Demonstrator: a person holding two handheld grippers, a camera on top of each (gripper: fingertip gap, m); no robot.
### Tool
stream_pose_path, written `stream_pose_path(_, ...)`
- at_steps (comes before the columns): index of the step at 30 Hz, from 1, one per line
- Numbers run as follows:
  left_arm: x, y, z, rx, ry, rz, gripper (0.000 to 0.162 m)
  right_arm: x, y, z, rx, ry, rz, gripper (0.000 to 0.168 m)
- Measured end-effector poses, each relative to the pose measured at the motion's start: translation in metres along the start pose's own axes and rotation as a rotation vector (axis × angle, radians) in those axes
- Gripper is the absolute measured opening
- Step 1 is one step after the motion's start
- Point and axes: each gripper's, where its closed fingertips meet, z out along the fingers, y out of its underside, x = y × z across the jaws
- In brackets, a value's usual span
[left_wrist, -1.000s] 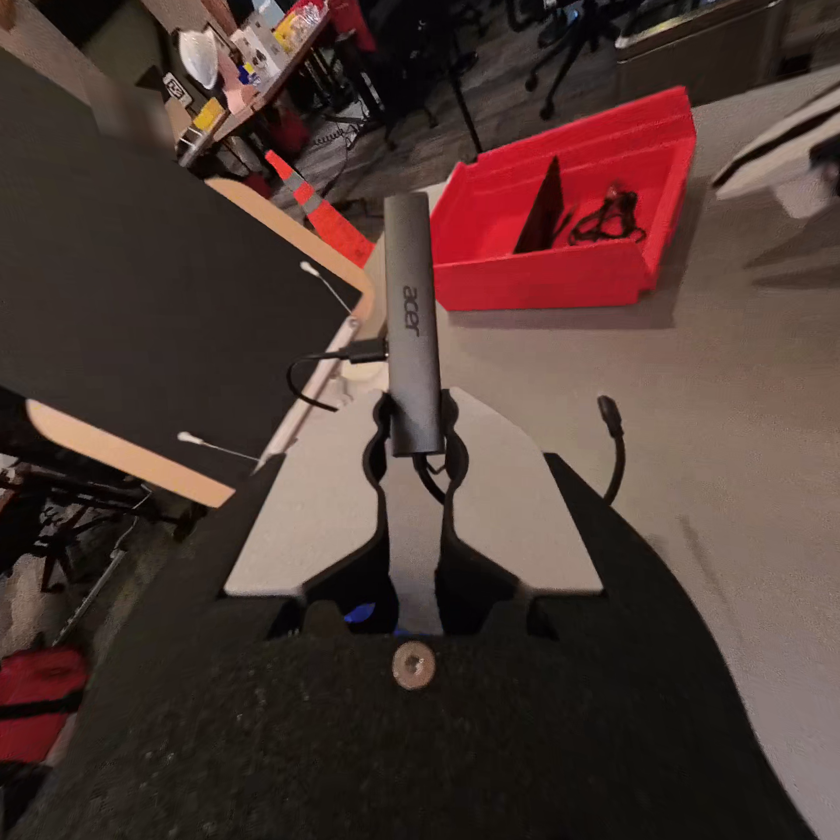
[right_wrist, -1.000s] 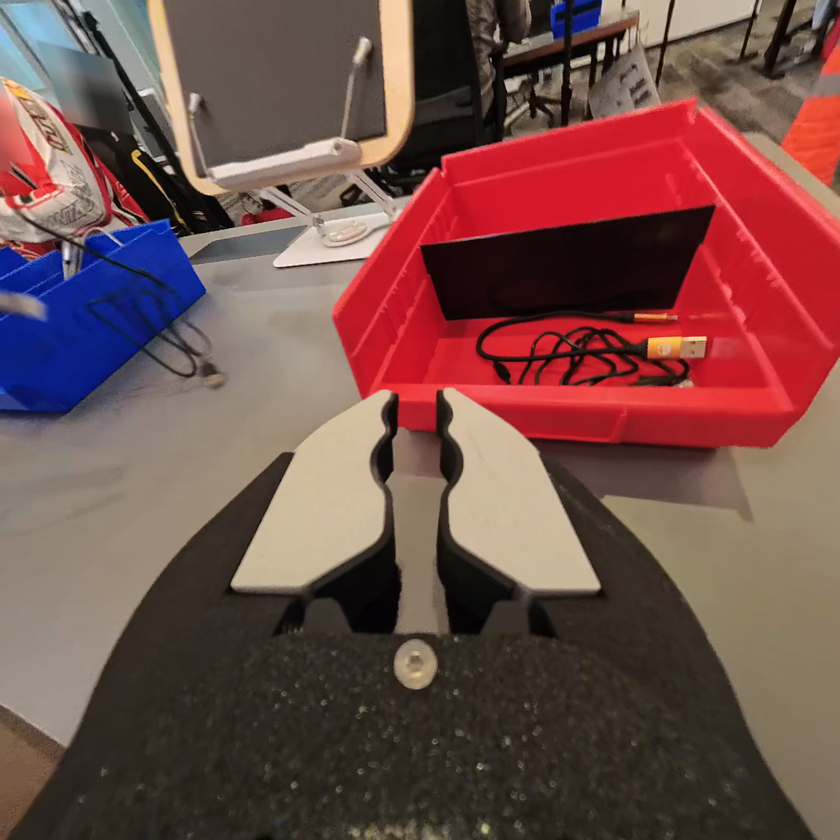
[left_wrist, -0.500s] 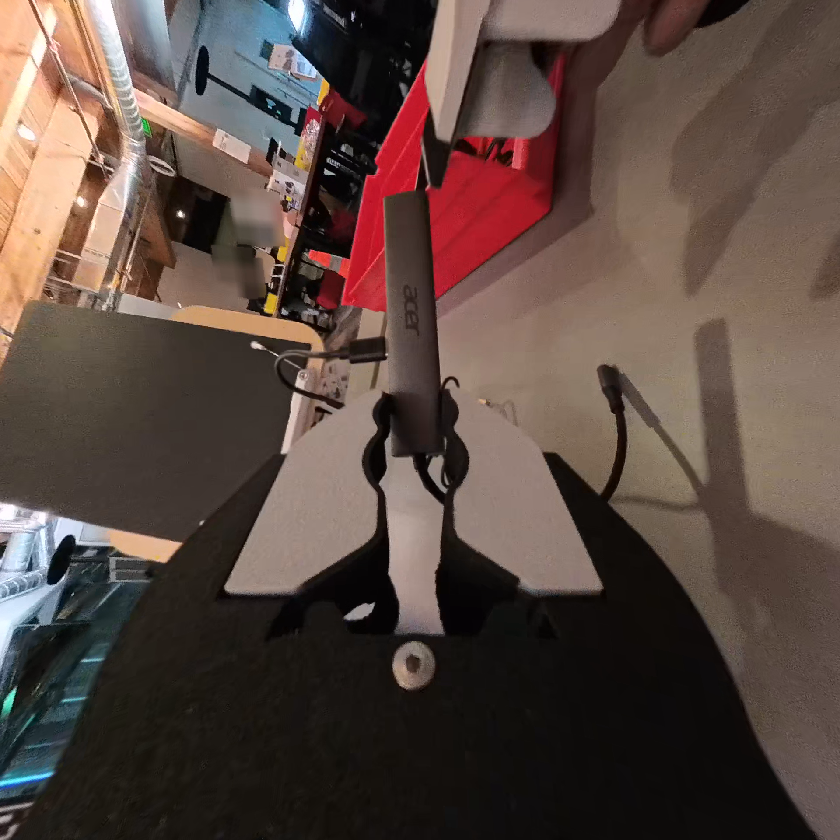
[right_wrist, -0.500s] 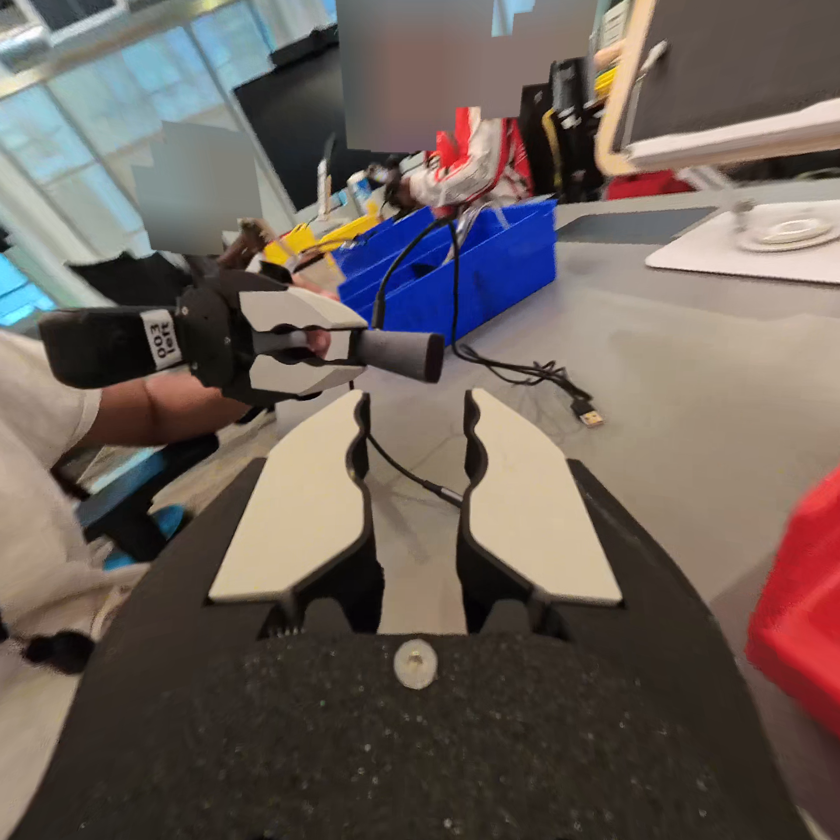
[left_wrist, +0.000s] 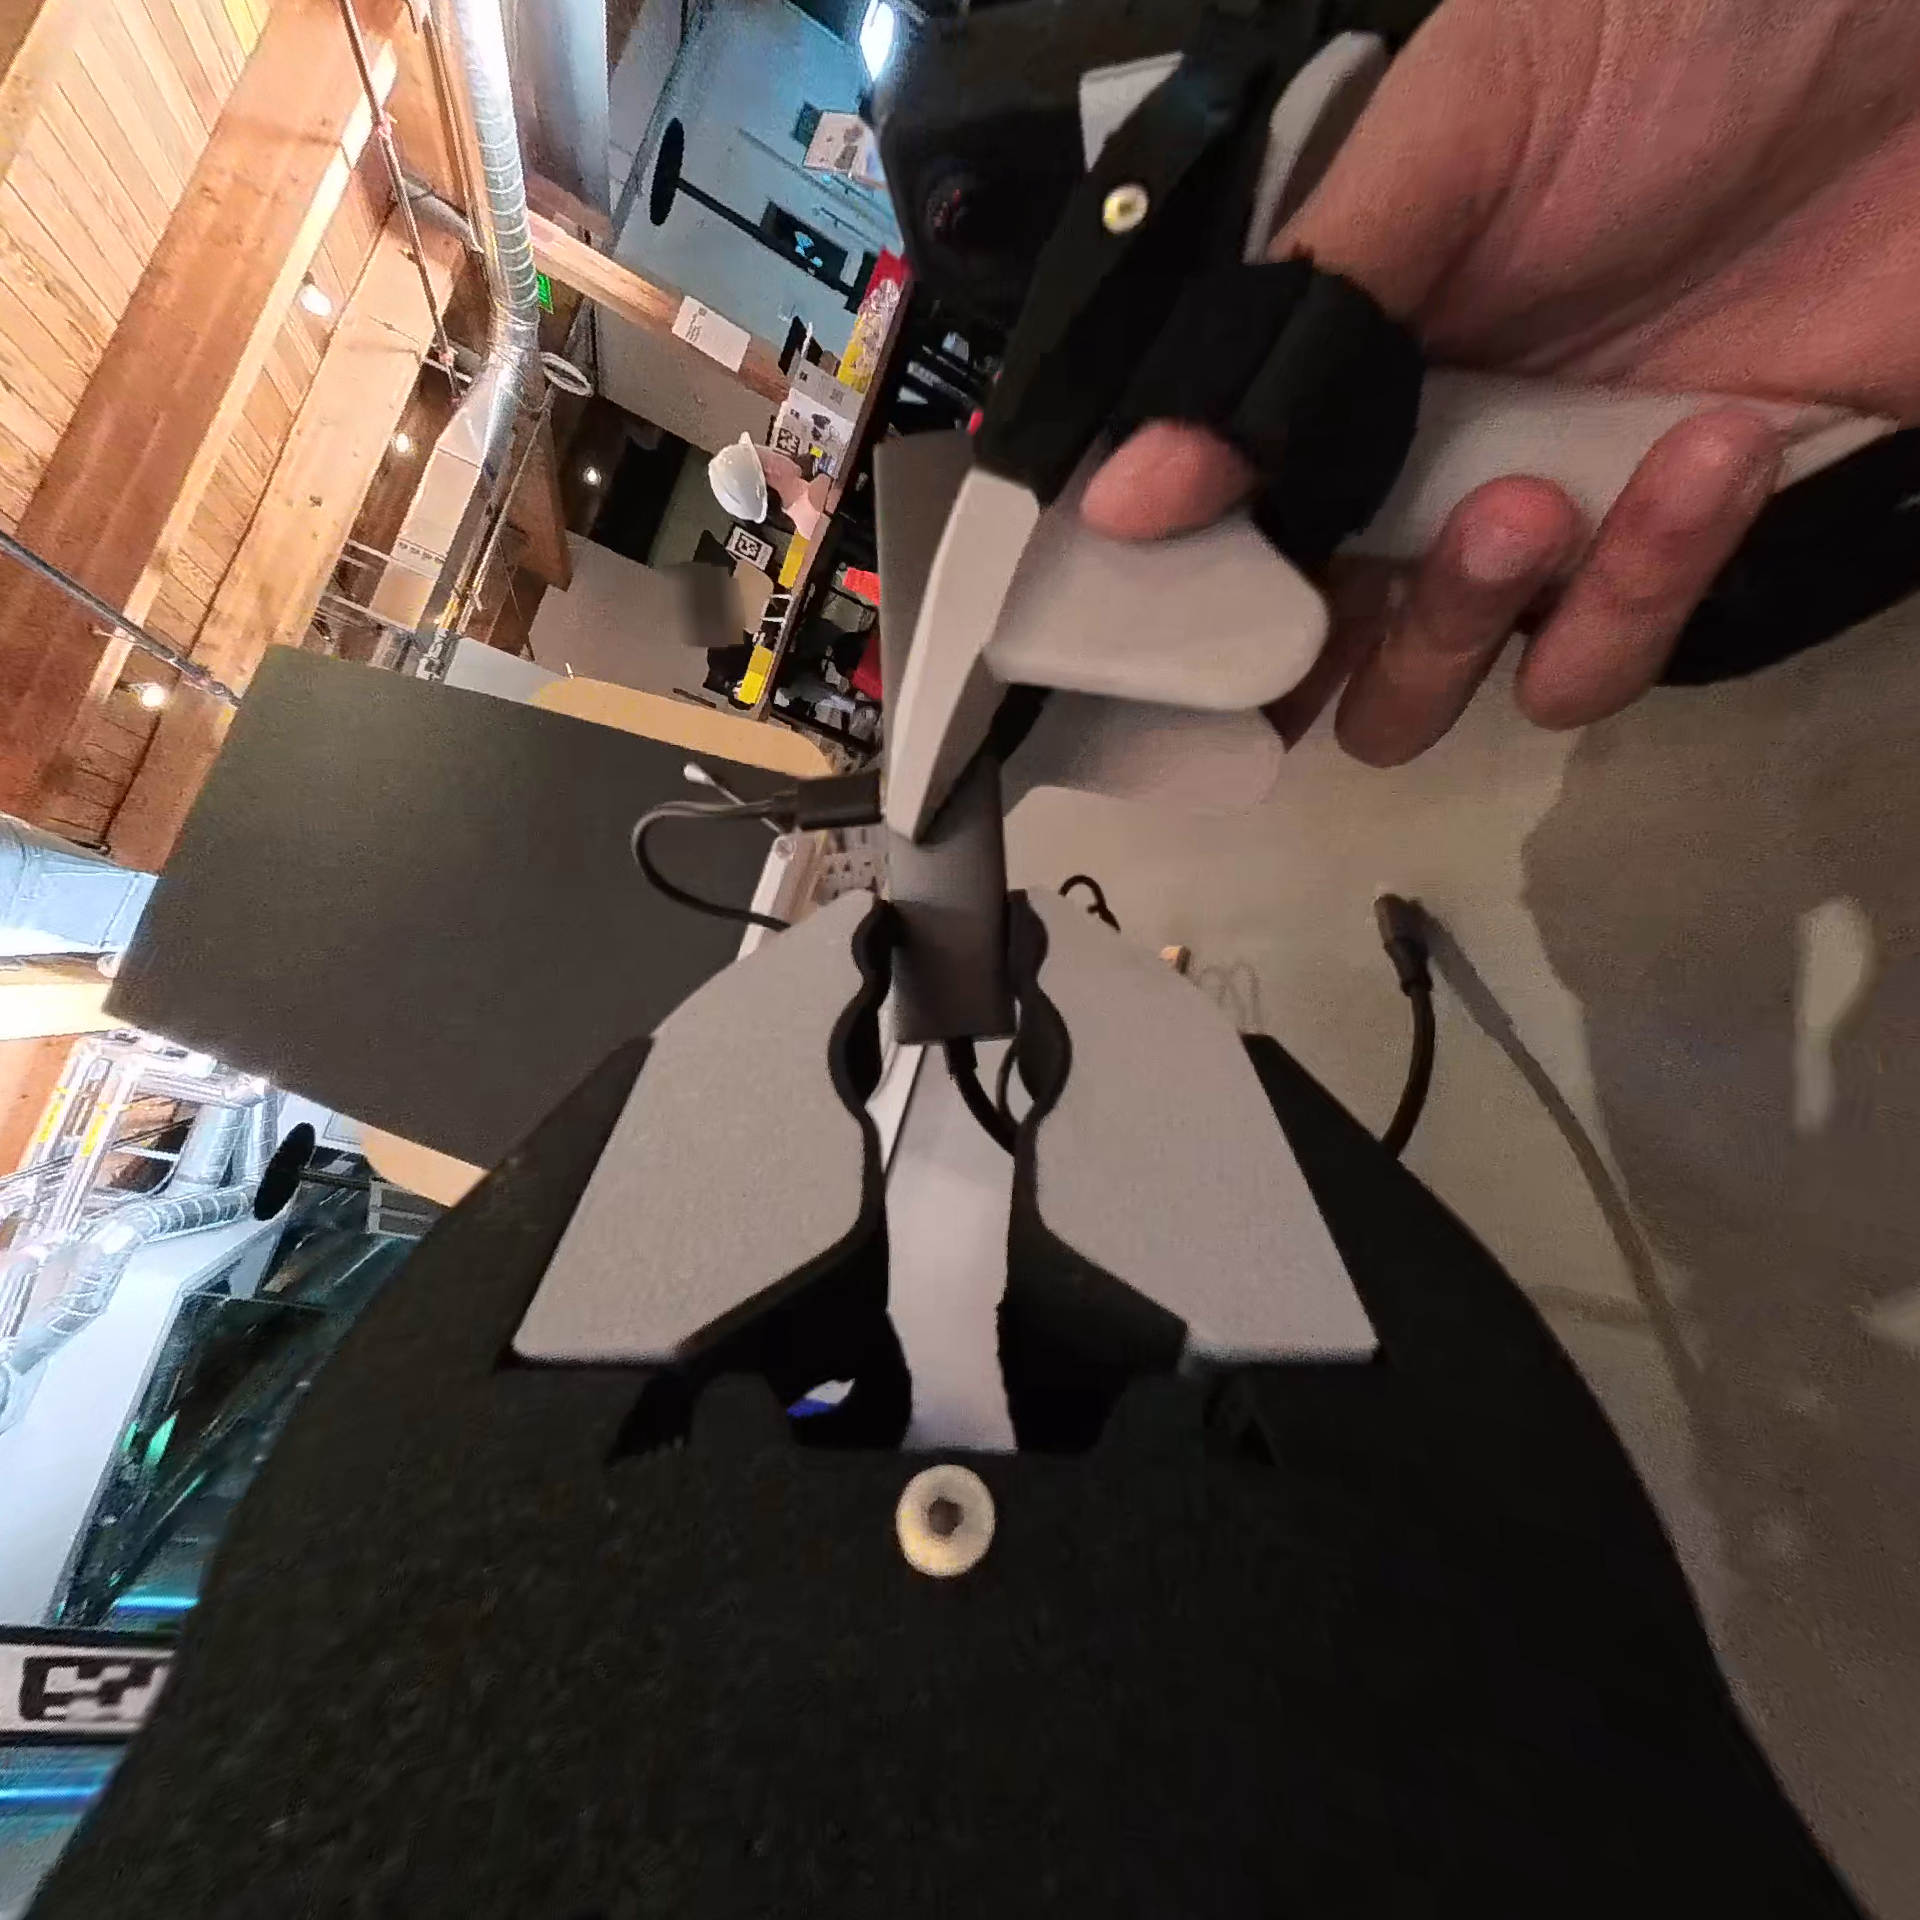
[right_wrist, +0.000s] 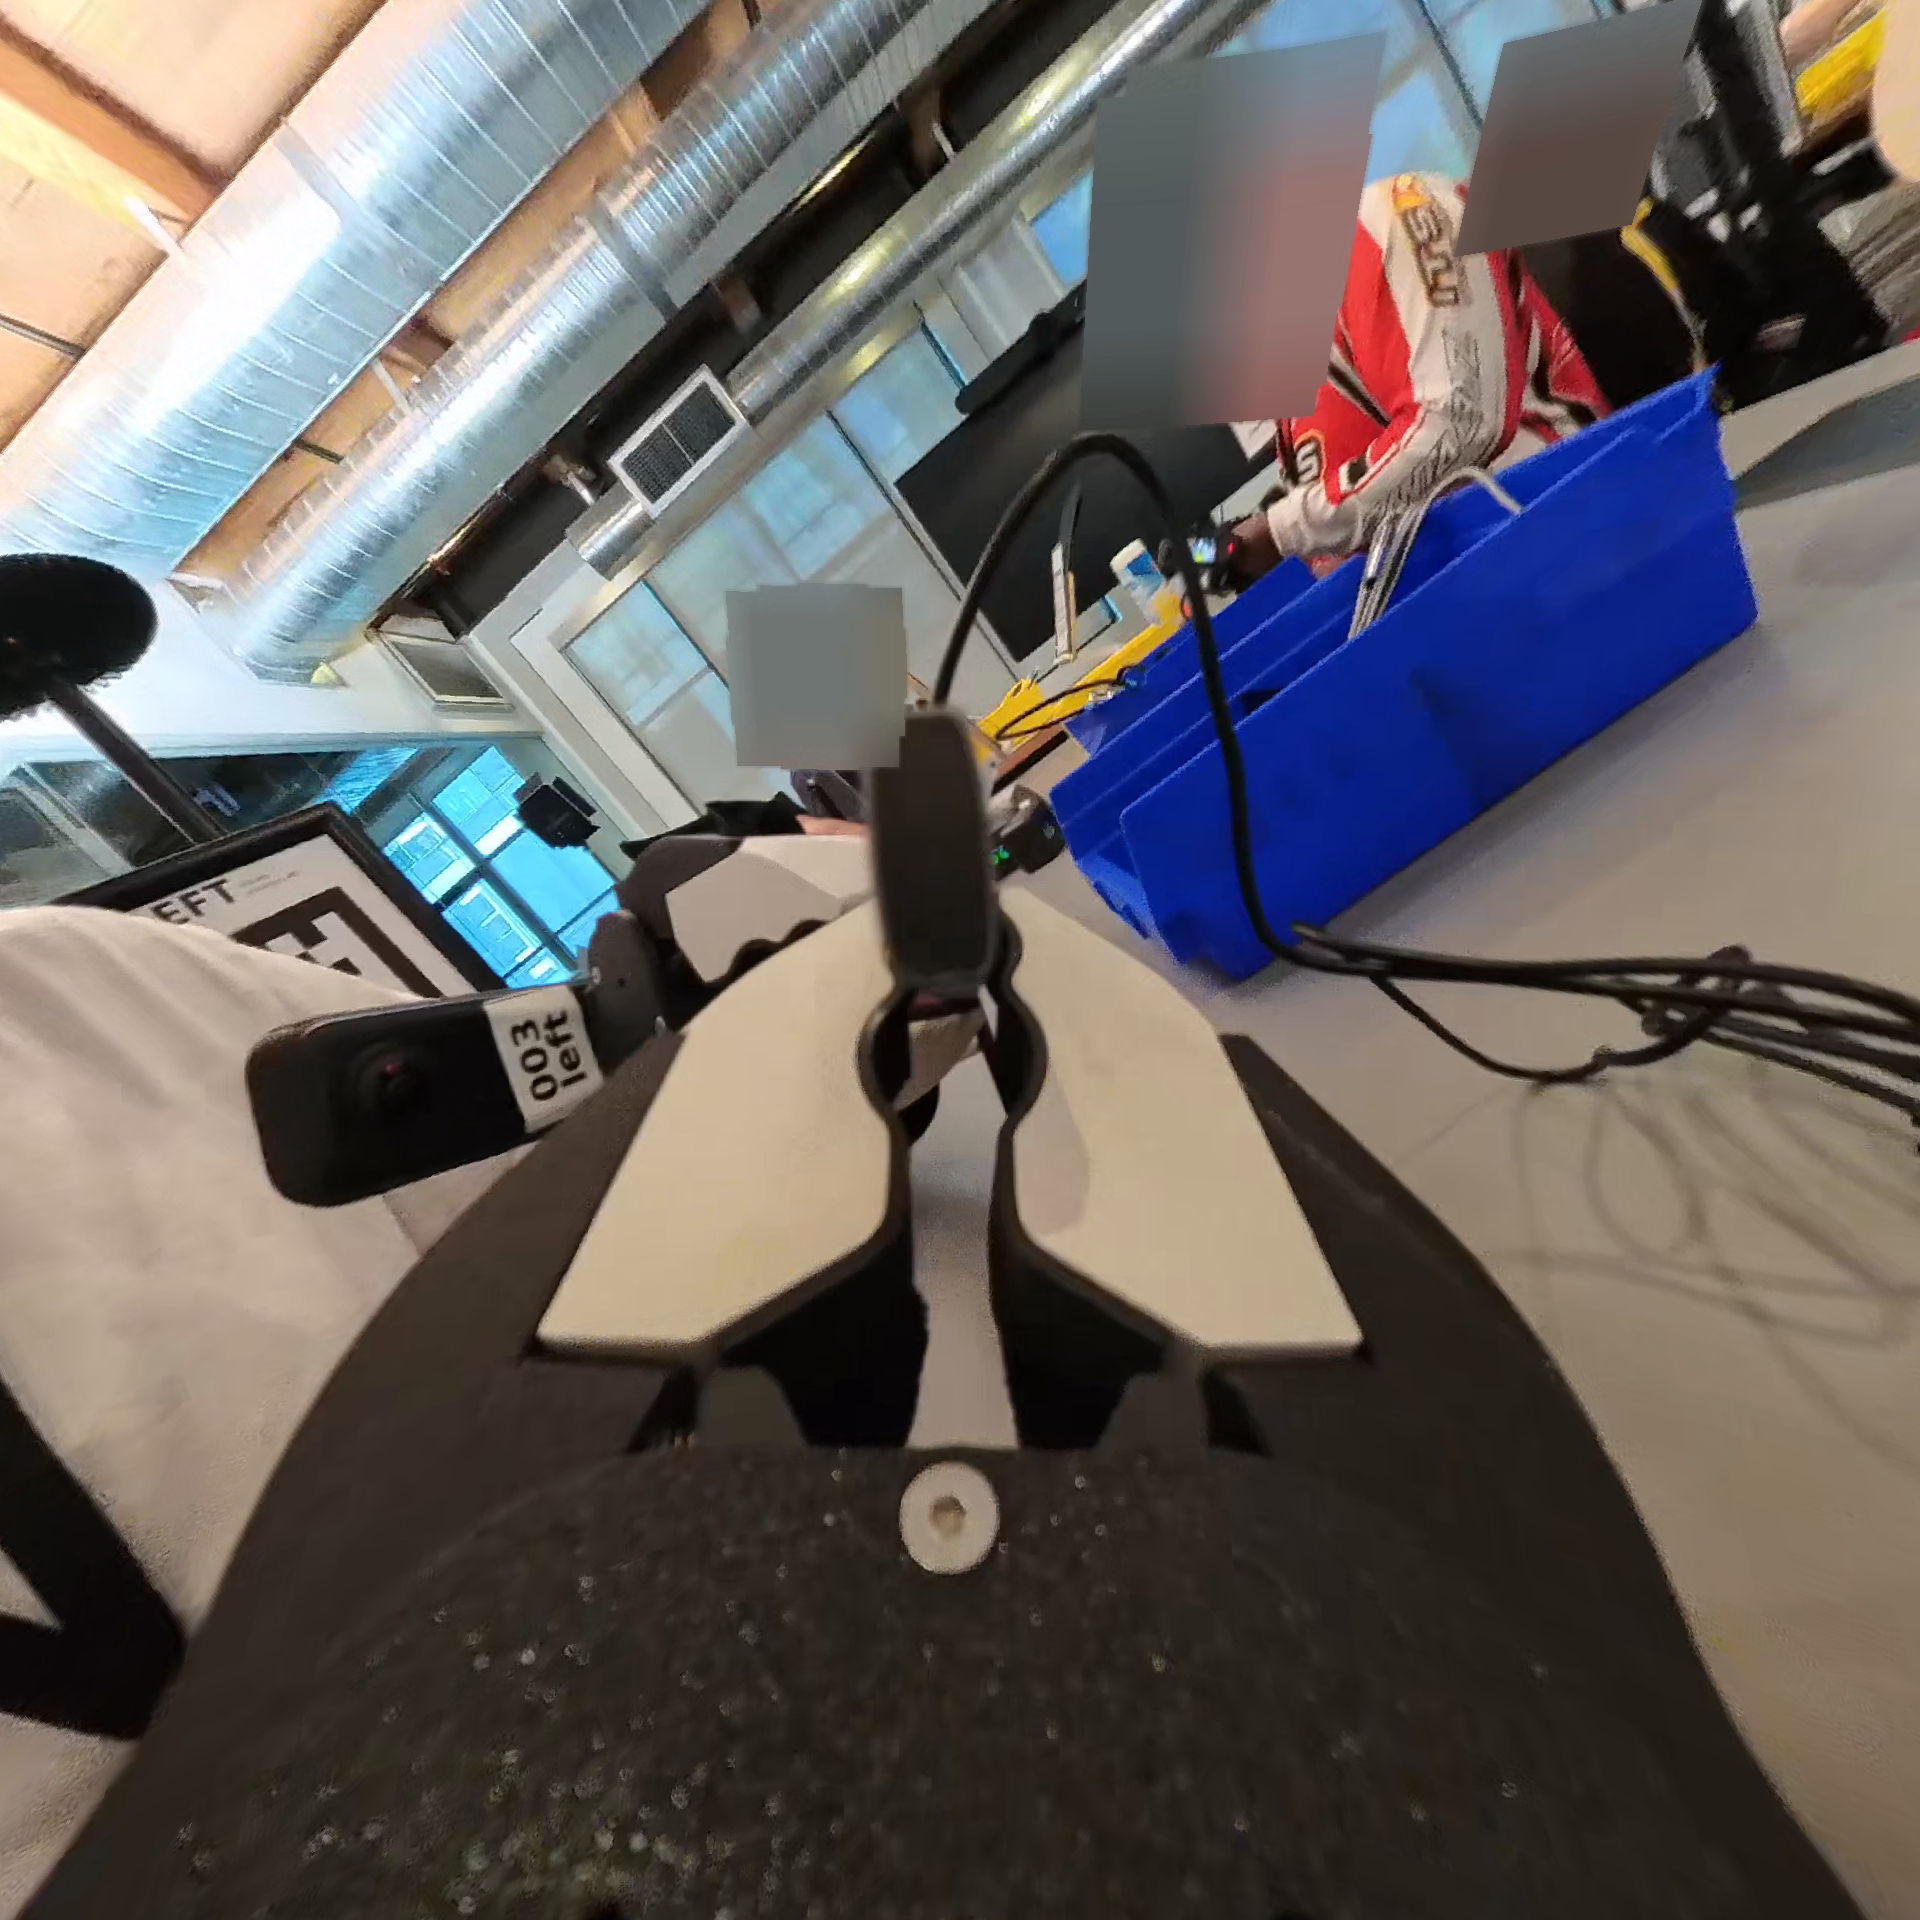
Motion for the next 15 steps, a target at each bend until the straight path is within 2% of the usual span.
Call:
stream_pose_path(4, 0.003, -0.005, 0.000, 0.021, 0.028, -0.101, 0.021, -0.003, 0.000, -0.003, -0.032, 0.013, -0.169, 0.010)
stream_pose_path(6, 0.006, -0.007, -0.007, 0.011, 0.137, -0.303, 0.018, -0.002, 0.005, -0.004, -0.102, 0.001, -0.276, 0.010)
stream_pose_path(8, 0.002, -0.012, -0.016, 0.045, 0.269, -0.582, 0.000, 0.007, 0.006, -0.004, -0.147, 0.030, -0.406, 0.010)
stream_pose_path(9, -0.005, -0.008, -0.018, 0.042, 0.293, -0.726, 0.002, 0.012, 0.008, -0.005, -0.180, 0.038, -0.477, 0.011)
stream_pose_path(11, -0.013, 0.001, -0.021, 0.040, 0.360, -0.982, 0.020, 0.016, 0.014, -0.003, -0.228, 0.024, -0.576, 0.010)
stream_pose_path(12, -0.012, 0.005, -0.022, 0.042, 0.397, -1.072, 0.023, 0.016, 0.019, -0.001, -0.252, 0.012, -0.604, 0.010)
stream_pose_path(15, 0.002, 0.022, -0.021, 0.000, 0.437, -1.176, 0.024, 0.022, 0.026, 0.008, -0.273, 0.043, -0.683, 0.010)
